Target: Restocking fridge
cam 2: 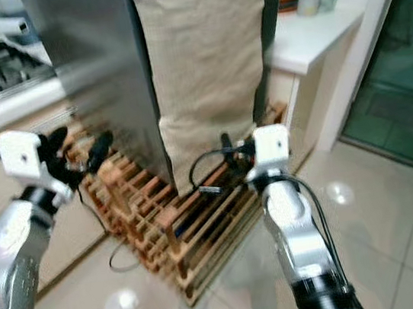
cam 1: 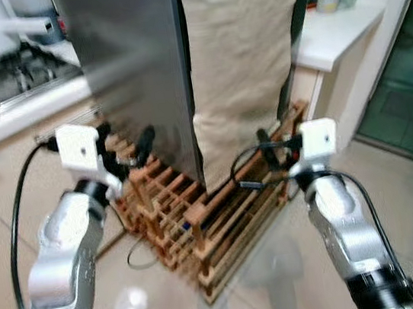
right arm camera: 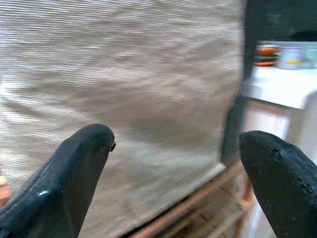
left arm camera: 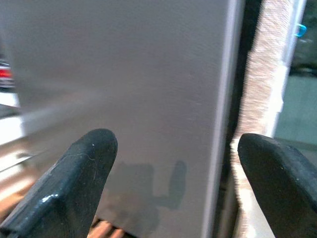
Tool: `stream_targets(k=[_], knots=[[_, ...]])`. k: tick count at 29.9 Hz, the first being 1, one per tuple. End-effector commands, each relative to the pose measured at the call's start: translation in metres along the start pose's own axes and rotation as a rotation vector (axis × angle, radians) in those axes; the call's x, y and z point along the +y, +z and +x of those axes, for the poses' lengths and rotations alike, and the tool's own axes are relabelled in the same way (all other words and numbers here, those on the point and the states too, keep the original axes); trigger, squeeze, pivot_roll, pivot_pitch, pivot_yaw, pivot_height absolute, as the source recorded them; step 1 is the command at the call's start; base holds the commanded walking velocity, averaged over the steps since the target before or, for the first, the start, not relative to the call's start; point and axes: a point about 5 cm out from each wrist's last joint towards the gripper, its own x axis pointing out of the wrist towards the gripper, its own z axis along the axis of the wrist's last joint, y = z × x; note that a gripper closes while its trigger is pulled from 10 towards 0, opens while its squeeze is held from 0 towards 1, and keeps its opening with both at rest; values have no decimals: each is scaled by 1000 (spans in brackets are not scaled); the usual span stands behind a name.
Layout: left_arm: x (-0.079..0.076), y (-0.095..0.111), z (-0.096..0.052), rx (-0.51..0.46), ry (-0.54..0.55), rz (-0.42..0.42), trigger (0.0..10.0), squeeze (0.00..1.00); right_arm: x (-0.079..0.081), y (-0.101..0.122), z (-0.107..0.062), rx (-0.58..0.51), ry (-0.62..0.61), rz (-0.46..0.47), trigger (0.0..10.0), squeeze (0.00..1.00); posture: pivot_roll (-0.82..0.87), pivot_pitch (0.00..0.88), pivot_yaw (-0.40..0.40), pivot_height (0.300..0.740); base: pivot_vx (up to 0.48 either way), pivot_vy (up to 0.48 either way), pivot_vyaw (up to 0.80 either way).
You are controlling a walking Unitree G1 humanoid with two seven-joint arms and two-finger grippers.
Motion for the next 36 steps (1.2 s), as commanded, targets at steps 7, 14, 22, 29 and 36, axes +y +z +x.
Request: stream_targets(k=[7,14,22,29,36], knots=[[19,-28,15,133,222,23,10000,0,2,-4,1,21,-3,-7,10000,0,-105,0,62,740,0,0,-745],[19,-21,22,76,212,-27,10000,0,6,-1,4,12,30,-24,10000,0,-119,0,49,740,0,0,0],[5,-9,25,6,95,-48,10000,0,7,-4,8,27,41,-33,10000,0,-109,0,44,740,0,0,-349],[2,4,26,-24,47,3,10000,0,7,-2,10,14,52,-41,10000,0,-100,0,40,740,0,0,-504],[6,3,23,-10,82,-28,10000,0,6,0,13,7,53,-43,10000,0,-95,0,31,740,0,0,0]])
